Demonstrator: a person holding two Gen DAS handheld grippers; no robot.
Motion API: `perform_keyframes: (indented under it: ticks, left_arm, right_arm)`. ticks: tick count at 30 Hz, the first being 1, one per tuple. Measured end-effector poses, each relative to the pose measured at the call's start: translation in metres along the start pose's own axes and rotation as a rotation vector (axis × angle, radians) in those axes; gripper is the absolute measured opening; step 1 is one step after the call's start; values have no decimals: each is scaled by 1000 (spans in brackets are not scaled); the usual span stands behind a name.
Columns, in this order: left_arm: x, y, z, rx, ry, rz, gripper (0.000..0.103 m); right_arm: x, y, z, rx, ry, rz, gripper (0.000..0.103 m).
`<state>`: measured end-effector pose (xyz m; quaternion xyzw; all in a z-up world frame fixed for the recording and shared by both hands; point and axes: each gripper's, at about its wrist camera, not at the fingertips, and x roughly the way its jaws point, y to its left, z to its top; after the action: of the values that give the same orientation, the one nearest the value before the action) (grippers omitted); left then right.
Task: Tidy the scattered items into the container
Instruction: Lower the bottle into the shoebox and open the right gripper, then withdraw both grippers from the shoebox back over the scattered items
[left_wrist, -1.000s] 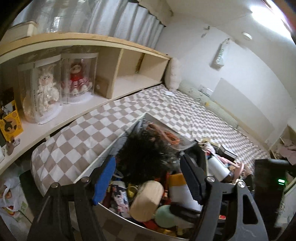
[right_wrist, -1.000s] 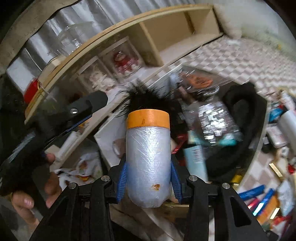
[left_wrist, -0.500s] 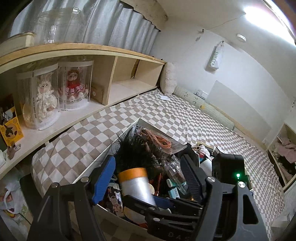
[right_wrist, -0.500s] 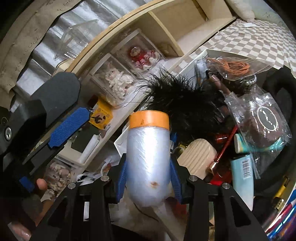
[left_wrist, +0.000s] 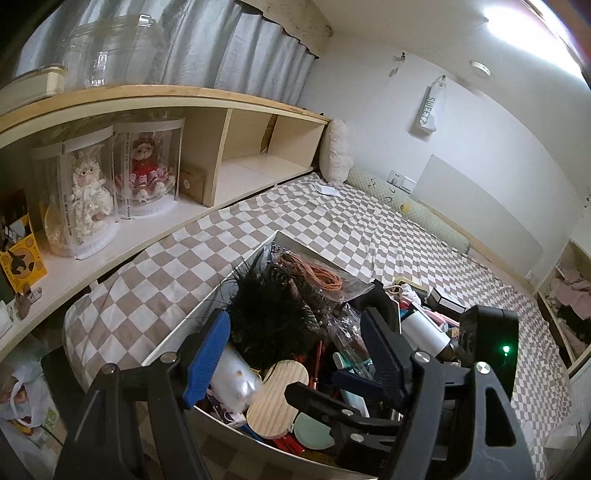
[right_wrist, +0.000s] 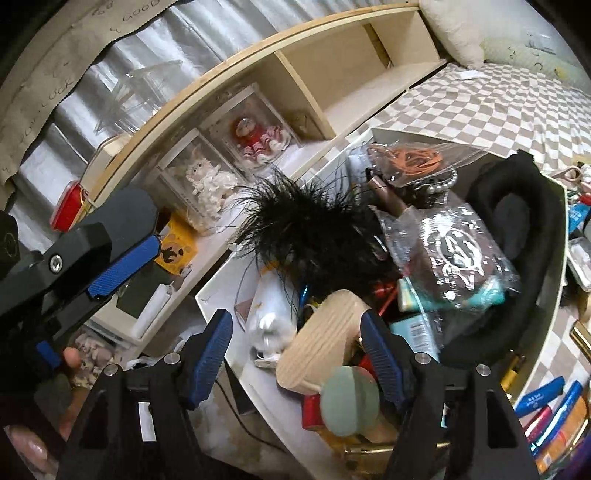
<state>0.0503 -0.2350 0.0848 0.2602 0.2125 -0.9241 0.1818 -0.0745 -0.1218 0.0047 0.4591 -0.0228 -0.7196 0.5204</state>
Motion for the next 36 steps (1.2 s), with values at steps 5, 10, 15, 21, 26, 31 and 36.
perform_keyframes:
  ticks: [5, 10, 15, 21, 26, 31, 36]
  left_arm:
    - [-4, -5, 0, 0, -19, 16, 94]
    - [-7, -11, 1, 13, -35, 54, 102]
    - [-7, -17, 0, 36, -37, 92, 103]
    - [-9, -31, -3, 75, -46, 79, 103]
    - [-11, -42, -4, 97, -49, 86, 103]
    - [-14, -51, -4, 103, -56, 82, 103]
    - [-16, -64, -5, 125, -60, 84, 103]
  right_arm:
    - [-8, 2, -7, -18, -41, -39, 99]
    - [-15, 1, -14, -30, -77, -99, 103]
    - [-26, -5, -23, -27, -121, -134, 103]
    - [-44, -19, -30, 4, -195, -208, 103]
    - [-58, -28, -33, 6, -226, -264, 103]
    - [-70, -32, -35, 27, -246, -276, 103]
    - [-84, -34, -39, 29, -266, -309, 103]
